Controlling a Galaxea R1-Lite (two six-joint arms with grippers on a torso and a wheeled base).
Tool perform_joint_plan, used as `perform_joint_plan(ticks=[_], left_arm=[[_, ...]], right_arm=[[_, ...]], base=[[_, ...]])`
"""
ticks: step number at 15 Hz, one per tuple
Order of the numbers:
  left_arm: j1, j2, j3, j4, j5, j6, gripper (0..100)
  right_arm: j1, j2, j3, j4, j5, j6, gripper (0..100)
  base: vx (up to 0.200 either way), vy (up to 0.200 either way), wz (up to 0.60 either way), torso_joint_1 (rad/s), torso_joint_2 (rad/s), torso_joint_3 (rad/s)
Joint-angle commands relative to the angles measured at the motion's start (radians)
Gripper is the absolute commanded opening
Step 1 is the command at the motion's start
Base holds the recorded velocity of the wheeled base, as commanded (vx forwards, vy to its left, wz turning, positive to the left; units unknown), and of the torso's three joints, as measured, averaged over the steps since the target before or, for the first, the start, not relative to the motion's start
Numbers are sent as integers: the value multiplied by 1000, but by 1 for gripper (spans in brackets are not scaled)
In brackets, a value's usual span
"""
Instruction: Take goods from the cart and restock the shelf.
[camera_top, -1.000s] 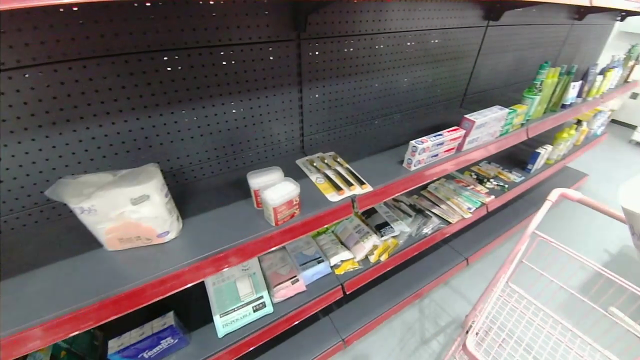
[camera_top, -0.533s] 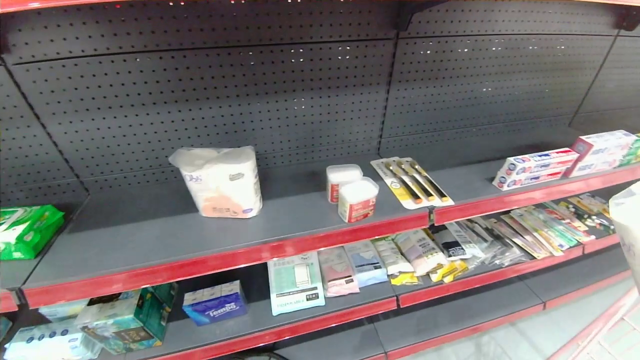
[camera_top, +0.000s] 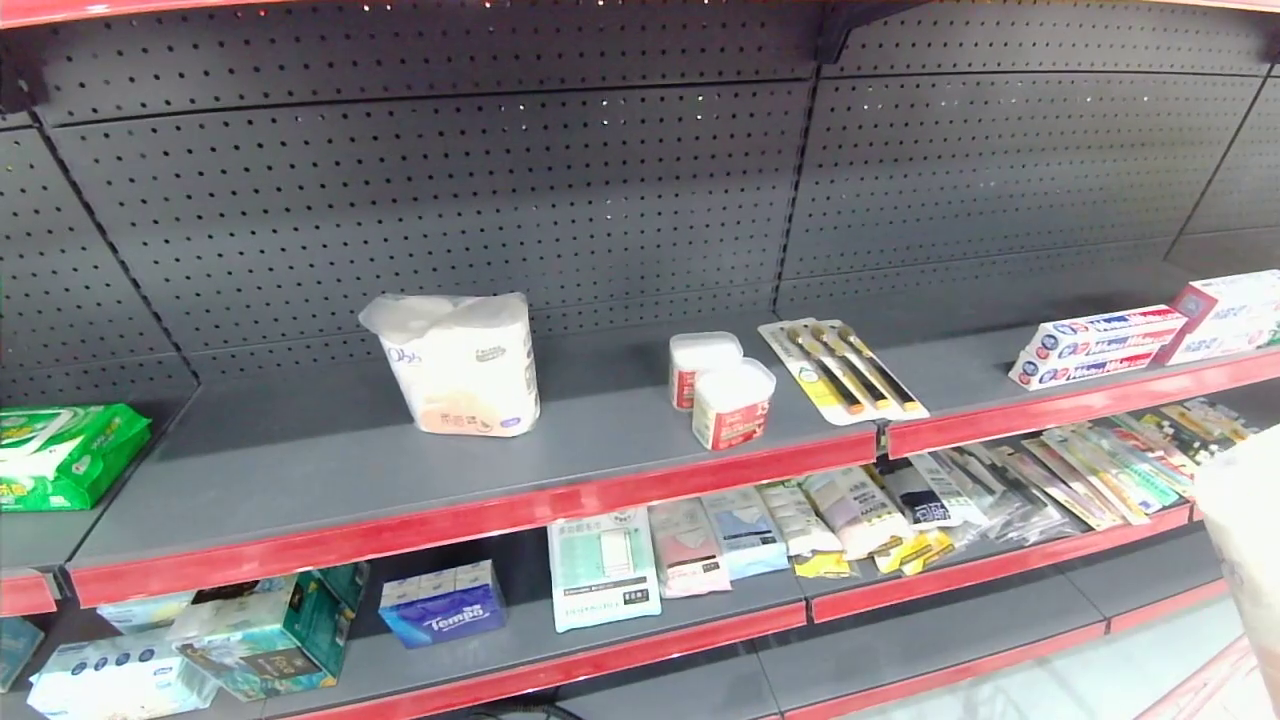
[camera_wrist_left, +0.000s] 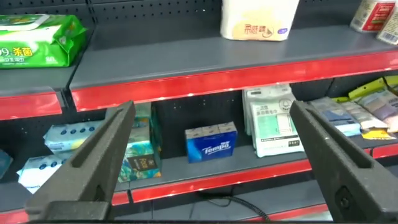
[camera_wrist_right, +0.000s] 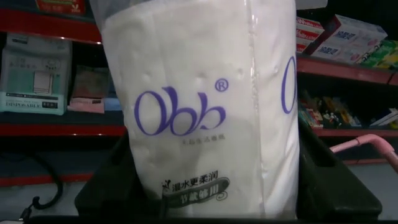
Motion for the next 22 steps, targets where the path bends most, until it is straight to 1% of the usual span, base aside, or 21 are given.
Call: perform_joint_plan(ticks=[1, 2, 3, 4, 6, 7, 13, 16, 20, 21, 22], left_arm=[[-15, -10, 0, 2, -12, 12, 100], [-14, -22, 0, 0, -23, 29, 100], [-12, -22, 0, 0, -26, 32, 100], [-14, -22, 0, 0, -24, 29, 100], [-14, -22, 0, 2, -18, -5, 100], [-14, -22, 0, 2, -18, -5, 100], [-14, -22, 0, 2, -20, -8, 100], [-14, -22, 0, 2, -24, -11, 100], [-14, -22, 0, 2, -26, -2, 100], [-14, -22, -3, 0, -53, 0, 100], [-23, 21, -120, 6, -122, -8, 100]], right_arm=[[-1, -34, 9, 8, 1, 2, 0], [0, -36, 12, 10, 1, 2, 0], [0, -36, 15, 10, 1, 2, 0], [-1, -36, 20, 10, 1, 2, 0], [-3, -34, 24, 10, -2, 0, 0], [-1, -34, 24, 10, -2, 0, 0], [-1, -39, 41, 10, -2, -4, 0], [-1, -40, 55, 8, -2, -8, 0], [2, -42, 63, 2, 7, -4, 0], [2, -42, 61, 1, 29, -3, 0], [2, -42, 58, -1, 50, -4, 0]], base=[[0, 0, 0, 0, 0, 0], [0, 0, 0, 0, 0, 0], [0, 0, 0, 0, 0, 0], [0, 0, 0, 0, 0, 0], [0, 0, 0, 0, 0, 0], [0, 0, 0, 0, 0, 0], [200, 0, 0, -2, 2, 4], [0, 0, 0, 0, 0, 0], [0, 0, 0, 0, 0, 0], [0, 0, 0, 0, 0, 0], [0, 0, 0, 0, 0, 0]])
